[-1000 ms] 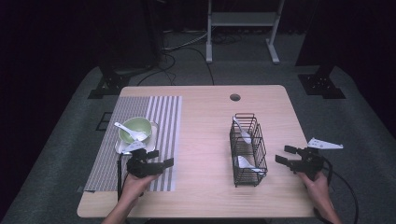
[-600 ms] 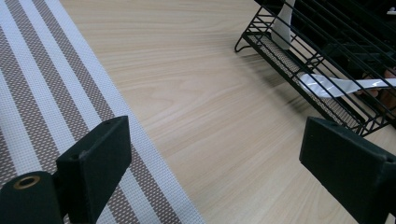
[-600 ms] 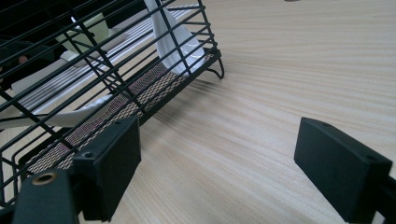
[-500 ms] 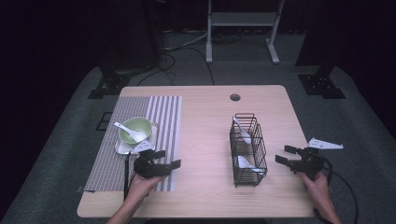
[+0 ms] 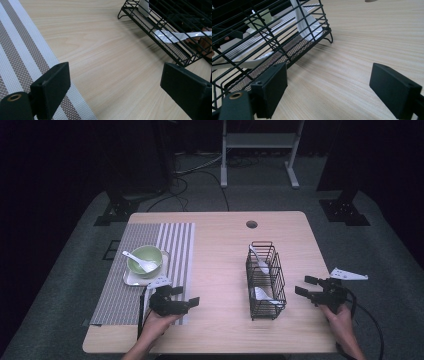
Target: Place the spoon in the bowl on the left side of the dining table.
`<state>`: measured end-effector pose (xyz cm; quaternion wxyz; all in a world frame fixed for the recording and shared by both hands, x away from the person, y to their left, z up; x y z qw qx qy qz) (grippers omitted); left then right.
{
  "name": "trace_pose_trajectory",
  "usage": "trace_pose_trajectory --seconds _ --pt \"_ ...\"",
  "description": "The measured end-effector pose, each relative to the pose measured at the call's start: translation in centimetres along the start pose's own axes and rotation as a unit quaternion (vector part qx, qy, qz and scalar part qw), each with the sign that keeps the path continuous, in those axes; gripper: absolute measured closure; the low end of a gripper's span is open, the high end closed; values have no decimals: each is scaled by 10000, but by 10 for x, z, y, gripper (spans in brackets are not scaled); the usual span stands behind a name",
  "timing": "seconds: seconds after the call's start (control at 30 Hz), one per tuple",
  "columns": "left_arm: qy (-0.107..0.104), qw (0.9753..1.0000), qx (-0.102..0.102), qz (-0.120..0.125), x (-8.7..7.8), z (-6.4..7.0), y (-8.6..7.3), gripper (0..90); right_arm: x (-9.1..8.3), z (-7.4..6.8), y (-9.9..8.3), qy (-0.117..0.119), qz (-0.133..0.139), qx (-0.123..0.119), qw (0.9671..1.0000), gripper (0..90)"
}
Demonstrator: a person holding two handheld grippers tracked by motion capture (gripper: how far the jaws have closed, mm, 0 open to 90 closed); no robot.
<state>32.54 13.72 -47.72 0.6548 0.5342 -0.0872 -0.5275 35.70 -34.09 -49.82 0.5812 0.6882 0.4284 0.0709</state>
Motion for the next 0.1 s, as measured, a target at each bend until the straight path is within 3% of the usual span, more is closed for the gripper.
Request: trace_pose_trajectory --seconds 0.1 --pt "-5 10000 26 -45 2 1 -2 83 0 0 0 10 12 4 10000 136"
Point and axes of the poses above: each handheld gripper's, and its own axes: x roughly forward along the jaws, y roughly out of its top, z roughly to its right, the point moved 4 cm from there along x, roughly forward along the jaws, and after that the axes turned 5 degrees about -y, right-handed, at the moved point
